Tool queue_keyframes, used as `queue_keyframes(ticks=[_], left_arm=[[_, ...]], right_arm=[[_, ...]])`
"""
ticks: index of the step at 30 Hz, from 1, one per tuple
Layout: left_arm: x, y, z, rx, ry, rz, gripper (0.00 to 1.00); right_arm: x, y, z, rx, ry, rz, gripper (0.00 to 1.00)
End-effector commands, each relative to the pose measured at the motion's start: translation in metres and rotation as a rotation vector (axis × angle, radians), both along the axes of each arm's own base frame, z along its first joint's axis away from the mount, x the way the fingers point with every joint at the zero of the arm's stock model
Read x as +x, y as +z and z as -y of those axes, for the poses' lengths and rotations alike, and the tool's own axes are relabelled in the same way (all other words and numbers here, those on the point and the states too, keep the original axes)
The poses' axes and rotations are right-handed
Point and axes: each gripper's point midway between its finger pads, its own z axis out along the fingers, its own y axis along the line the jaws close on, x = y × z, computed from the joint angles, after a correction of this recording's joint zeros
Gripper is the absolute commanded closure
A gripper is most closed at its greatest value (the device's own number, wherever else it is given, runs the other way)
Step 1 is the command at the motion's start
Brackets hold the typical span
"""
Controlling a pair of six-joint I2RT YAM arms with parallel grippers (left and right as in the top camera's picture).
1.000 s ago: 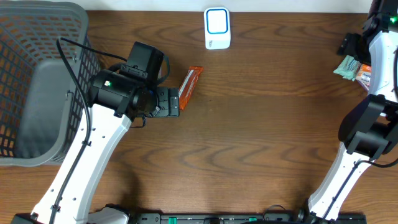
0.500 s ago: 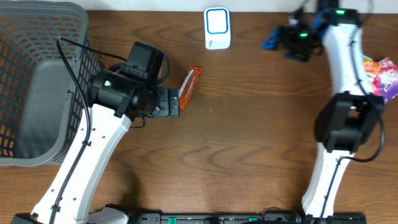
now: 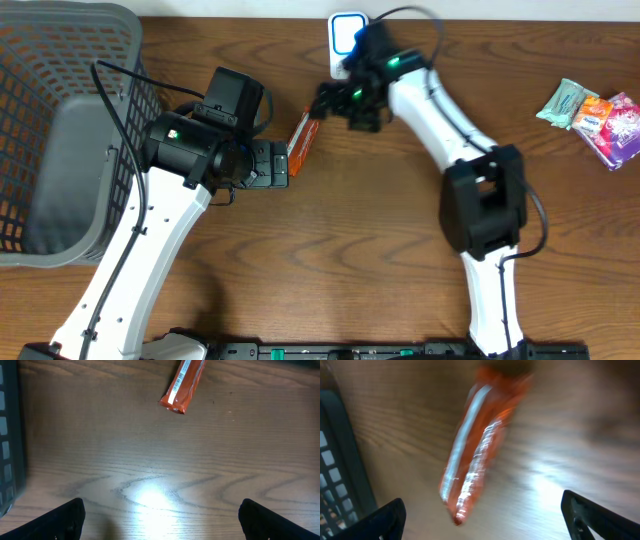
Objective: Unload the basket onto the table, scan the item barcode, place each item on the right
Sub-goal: 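Reach the right gripper to the red snack bar and grasp it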
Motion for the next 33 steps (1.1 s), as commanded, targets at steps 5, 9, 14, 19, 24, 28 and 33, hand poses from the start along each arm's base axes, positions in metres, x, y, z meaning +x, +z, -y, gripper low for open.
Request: queue_keyframes(ticks=[5, 9, 14, 19, 24, 28, 33], left_arm=[[0.001, 0.001, -0.002, 0.013, 0.006, 0.007, 0.02], [0.001, 0.001, -0.002, 0.013, 0.006, 0.007, 0.02], [0.001, 0.001, -0.002, 0.013, 0.006, 0.007, 0.02], [0.001, 0.001, -0.002, 0.013, 0.006, 0.007, 0.02], [0.001, 0.001, -0.002, 0.013, 0.006, 0.007, 0.02], [0.001, 0.001, -0.002, 0.013, 0.006, 0.007, 0.02], [0.001, 0.001, -0.002, 0.013, 0.006, 0.007, 0.02]], right_arm=[[-0.046, -0.024, -0.045, -0.045, -0.099, -0.131, 0.09], [-0.053, -0.044, -0.047, -0.083, -0.184, -0.153, 0.17], [-0.055, -0.069, -0.042, -0.093, -0.272, -0.174, 0.27], [-0.058, -0.088, -0.038, -0.098, -0.263, -0.146, 0.52], [-0.045, -0.085, -0.027, -0.126, -0.192, -0.063, 0.99], [-0.038, -0.078, -0.007, -0.174, -0.162, -0.055, 0.99], [-0.027, -0.062, 0.044, -0.403, -0.112, -0.003, 0.99]])
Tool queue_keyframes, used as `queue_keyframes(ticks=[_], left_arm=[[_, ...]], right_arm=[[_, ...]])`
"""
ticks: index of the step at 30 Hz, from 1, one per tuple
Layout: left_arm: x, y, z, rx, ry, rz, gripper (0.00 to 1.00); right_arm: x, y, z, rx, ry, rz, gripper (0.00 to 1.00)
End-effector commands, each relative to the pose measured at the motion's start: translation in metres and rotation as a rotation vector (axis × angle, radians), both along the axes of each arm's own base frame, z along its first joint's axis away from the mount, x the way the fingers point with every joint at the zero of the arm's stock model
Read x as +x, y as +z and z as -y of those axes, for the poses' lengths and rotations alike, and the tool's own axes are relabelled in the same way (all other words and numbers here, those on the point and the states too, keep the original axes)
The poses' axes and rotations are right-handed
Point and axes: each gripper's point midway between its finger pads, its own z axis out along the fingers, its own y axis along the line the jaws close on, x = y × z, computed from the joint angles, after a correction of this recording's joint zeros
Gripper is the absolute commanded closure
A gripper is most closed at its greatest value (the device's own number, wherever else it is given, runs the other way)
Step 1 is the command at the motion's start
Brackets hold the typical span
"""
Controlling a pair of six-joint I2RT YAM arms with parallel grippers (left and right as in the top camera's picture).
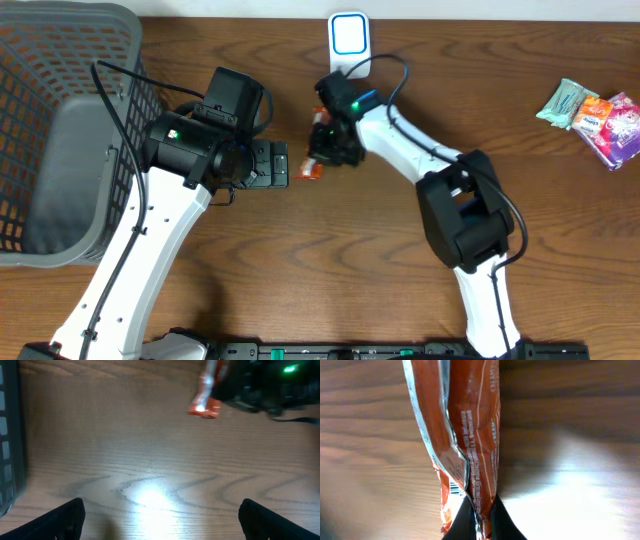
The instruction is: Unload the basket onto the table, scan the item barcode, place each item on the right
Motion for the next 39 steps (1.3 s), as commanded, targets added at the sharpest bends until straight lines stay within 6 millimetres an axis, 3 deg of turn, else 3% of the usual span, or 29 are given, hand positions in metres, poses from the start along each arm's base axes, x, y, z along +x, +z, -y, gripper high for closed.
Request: queue_keyframes(ticks=[1, 6, 11, 15, 19, 24, 28, 31, 35, 38, 39], left_arm=[[0.001, 0.001, -0.002, 0.013, 0.006, 0.006, 0.02], [0.001, 0.001, -0.002, 0.013, 0.006, 0.006, 0.02], [0.001, 0.001, -0.002, 0.013, 0.006, 0.006, 0.02], [0.001, 0.001, -0.002, 0.013, 0.006, 0.006, 0.02], [0.001, 0.001, -0.002, 0.013, 0.006, 0.006, 0.02], [0.001, 0.001, -0.002, 0.013, 0.006, 0.006, 0.02], [0.001, 0.001, -0.002, 0.013, 0.006, 0.006, 0.02], [0.001, 0.001, -0.002, 0.013, 0.006, 0.006, 0.02], [0.001, 0.001, -0.002, 0.013, 0.006, 0.006, 0.02], [0.001, 0.001, -0.002, 0.013, 0.006, 0.006, 0.02], [0.001, 0.001, -0.002, 0.013, 0.006, 0.006, 0.02]], right_arm=[[0.028, 0.006, 0.055, -0.274, 0.083, 0.118, 0.99], [0.045, 0.047, 0.123, -0.700, 0.140, 0.216, 0.99], [0.054, 0.083, 0.161, -0.966, 0.158, 0.275, 0.99], [0.054, 0.099, 0.186, -1.135, 0.172, 0.284, 0.99], [0.050, 0.095, 0.194, -1.174, 0.184, 0.266, 0.99], [0.044, 0.062, 0.195, -1.159, 0.185, 0.255, 0.99], [0.031, 0.037, 0.179, -1.041, 0.210, 0.202, 0.99], [0.033, 0.042, 0.173, -0.992, 0.137, 0.208, 0.98], [0.042, 0.062, 0.172, -0.881, 0.060, 0.183, 0.87], [0.049, 0.075, 0.176, -0.737, 0.008, 0.137, 0.47], [0.051, 0.076, 0.180, -0.672, 0.006, 0.111, 0.38]])
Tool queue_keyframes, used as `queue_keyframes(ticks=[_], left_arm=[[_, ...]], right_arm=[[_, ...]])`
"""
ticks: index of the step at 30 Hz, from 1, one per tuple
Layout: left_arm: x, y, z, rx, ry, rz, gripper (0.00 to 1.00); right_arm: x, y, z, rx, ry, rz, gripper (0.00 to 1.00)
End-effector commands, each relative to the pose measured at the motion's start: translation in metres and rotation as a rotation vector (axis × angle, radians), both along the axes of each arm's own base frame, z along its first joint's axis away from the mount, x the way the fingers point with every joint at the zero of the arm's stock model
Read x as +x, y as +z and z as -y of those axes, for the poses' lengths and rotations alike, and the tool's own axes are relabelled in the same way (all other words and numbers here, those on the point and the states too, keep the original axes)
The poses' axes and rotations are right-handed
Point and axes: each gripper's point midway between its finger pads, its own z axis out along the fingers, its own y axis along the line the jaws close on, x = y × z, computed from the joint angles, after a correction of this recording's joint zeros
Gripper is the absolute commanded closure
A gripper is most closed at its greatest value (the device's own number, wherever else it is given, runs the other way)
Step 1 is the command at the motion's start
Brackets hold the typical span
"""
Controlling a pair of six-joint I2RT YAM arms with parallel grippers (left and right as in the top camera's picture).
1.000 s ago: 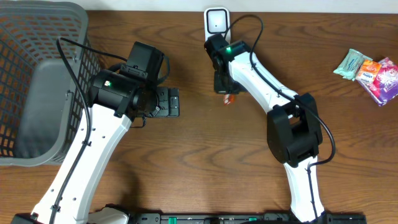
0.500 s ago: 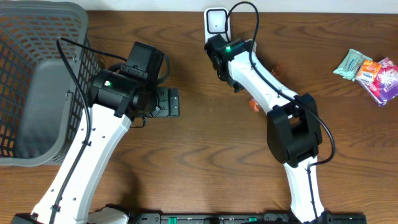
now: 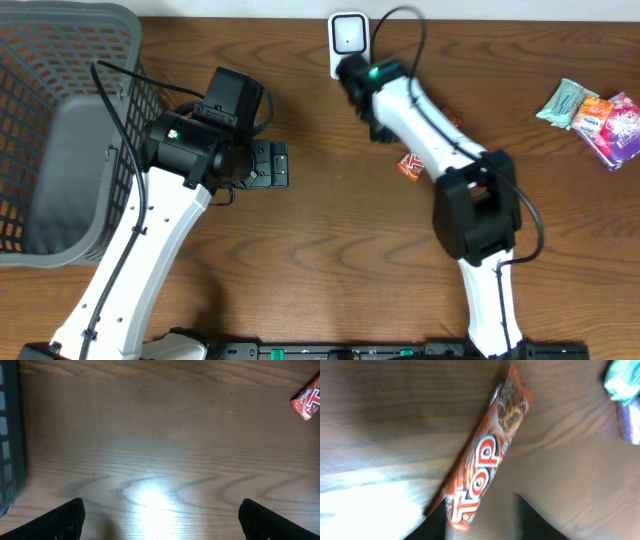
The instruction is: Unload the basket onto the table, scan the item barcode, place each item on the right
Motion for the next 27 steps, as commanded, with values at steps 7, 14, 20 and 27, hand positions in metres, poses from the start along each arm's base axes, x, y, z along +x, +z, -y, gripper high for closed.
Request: queue_keyframes(ticks=[7, 14, 20, 27], left_arm=[[0.001, 0.001, -0.002, 0.013, 0.006, 0.006, 0.02], [0.001, 0.001, -0.002, 0.013, 0.006, 0.006, 0.02], [0.001, 0.001, -0.002, 0.013, 0.006, 0.006, 0.02], [0.001, 0.001, -0.002, 0.013, 0.006, 0.006, 0.02]], right_arm=[[-0.002, -0.025, 0.036, 0.792, -0.152, -0.261, 0.26], [-0.012, -0.056, 0.039, 1.050, -0.205, -0.279, 0.30], [-0.015, -0.085, 0.035, 1.094, -0.223, -0.250, 0.36], [-0.014, -0.101, 0.029, 1.092, -0.198, -0.217, 0.99]])
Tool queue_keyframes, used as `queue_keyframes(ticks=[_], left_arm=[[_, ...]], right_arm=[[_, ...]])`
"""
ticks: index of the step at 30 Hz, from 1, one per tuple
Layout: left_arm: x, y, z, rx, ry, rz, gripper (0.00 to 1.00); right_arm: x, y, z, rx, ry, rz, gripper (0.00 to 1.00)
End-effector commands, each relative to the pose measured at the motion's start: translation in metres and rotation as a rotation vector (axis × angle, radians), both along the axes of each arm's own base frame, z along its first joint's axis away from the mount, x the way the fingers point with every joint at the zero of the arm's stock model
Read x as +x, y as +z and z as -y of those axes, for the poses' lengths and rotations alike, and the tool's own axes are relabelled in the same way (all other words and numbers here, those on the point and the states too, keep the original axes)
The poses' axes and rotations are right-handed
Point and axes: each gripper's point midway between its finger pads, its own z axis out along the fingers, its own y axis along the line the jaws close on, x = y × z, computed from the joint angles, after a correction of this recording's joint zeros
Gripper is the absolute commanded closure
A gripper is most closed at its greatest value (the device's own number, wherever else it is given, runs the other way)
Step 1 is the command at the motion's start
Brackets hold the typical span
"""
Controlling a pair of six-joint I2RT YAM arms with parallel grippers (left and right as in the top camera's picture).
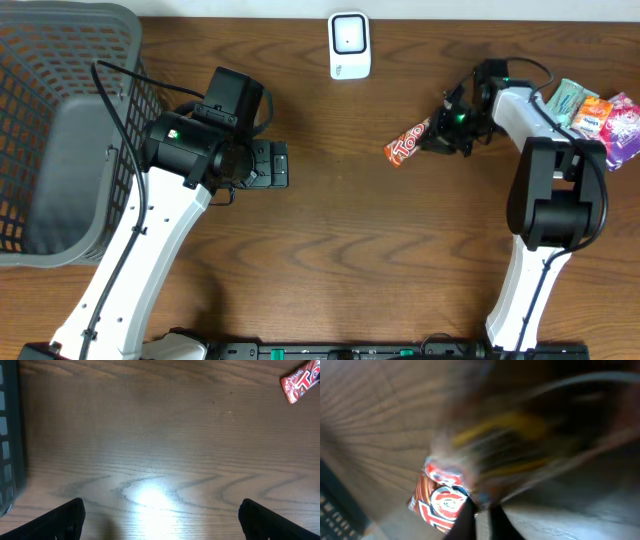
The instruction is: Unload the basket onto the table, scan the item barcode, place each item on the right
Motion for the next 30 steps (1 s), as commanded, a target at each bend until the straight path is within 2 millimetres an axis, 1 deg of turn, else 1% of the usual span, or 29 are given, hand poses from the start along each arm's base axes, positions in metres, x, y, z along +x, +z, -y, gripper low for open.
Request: queue_keyframes(ticks=[1, 6, 9, 13, 17, 19, 21, 22, 23, 25, 26, 27, 28, 29, 30], left_arm=[[0.001, 0.001, -0.002, 0.013, 0.006, 0.007, 0.02], [0.001, 0.001, -0.002, 0.013, 0.006, 0.007, 0.02], [0.001, 0.001, -0.002, 0.013, 0.006, 0.007, 0.02], [0.001, 0.001, -0.002, 0.013, 0.006, 0.007, 0.02], [0.001, 0.001, -0.002, 0.013, 0.006, 0.007, 0.02], [0.001, 0.001, -0.002, 0.013, 0.006, 0.007, 0.02], [0.001, 0.001, -0.002, 0.013, 0.006, 0.007, 0.02], [0.001, 0.001, -0.002, 0.013, 0.006, 0.007, 0.02], [0.001, 0.001, -0.002, 0.013, 0.006, 0.007, 0.02], [0.001, 0.001, -0.002, 0.013, 0.006, 0.007, 0.02], [0.001, 0.001, -0.002, 0.013, 0.006, 0.007, 0.02], [0.001, 0.001, -0.002, 0.013, 0.006, 0.007, 0.02], [0.001, 0.001, -0.002, 0.013, 0.006, 0.007, 0.02], [0.001, 0.001, -0.002, 0.013, 0.006, 0.007, 0.02], [0.001, 0.001, -0.002, 0.013, 0.006, 0.007, 0.02]], right_arm=[[-0.011, -0.021, -0.006, -0.025, 0.020, -0.043, 0.99], [0.002, -0.010, -0.010, -0.027, 0.031, -0.001, 0.99], [0.002, -0.009, -0.010, -0.031, 0.031, -0.005, 0.99], [-0.013, -0.012, -0.005, -0.061, 0.032, -0.075, 0.99], [-0.036, -0.020, 0.013, -0.179, 0.047, -0.170, 0.99], [-0.044, -0.020, 0.017, -0.200, 0.090, -0.184, 0.99], [-0.046, -0.016, 0.018, -0.198, 0.110, -0.186, 0.92], [-0.046, -0.013, 0.019, -0.197, 0.115, -0.189, 0.79], [-0.045, -0.008, 0.020, -0.197, 0.120, -0.191, 0.72], [-0.039, 0.005, 0.021, -0.203, 0.123, -0.184, 0.68], [-0.035, 0.010, 0.022, -0.209, 0.123, -0.173, 0.64], [-0.030, 0.013, 0.022, -0.211, 0.121, -0.159, 0.53], [-0.027, 0.015, 0.022, -0.211, 0.120, -0.147, 0.49], [-0.024, 0.016, 0.022, -0.212, 0.117, -0.137, 0.48], [-0.022, 0.016, 0.021, -0.212, 0.107, -0.130, 0.45]])
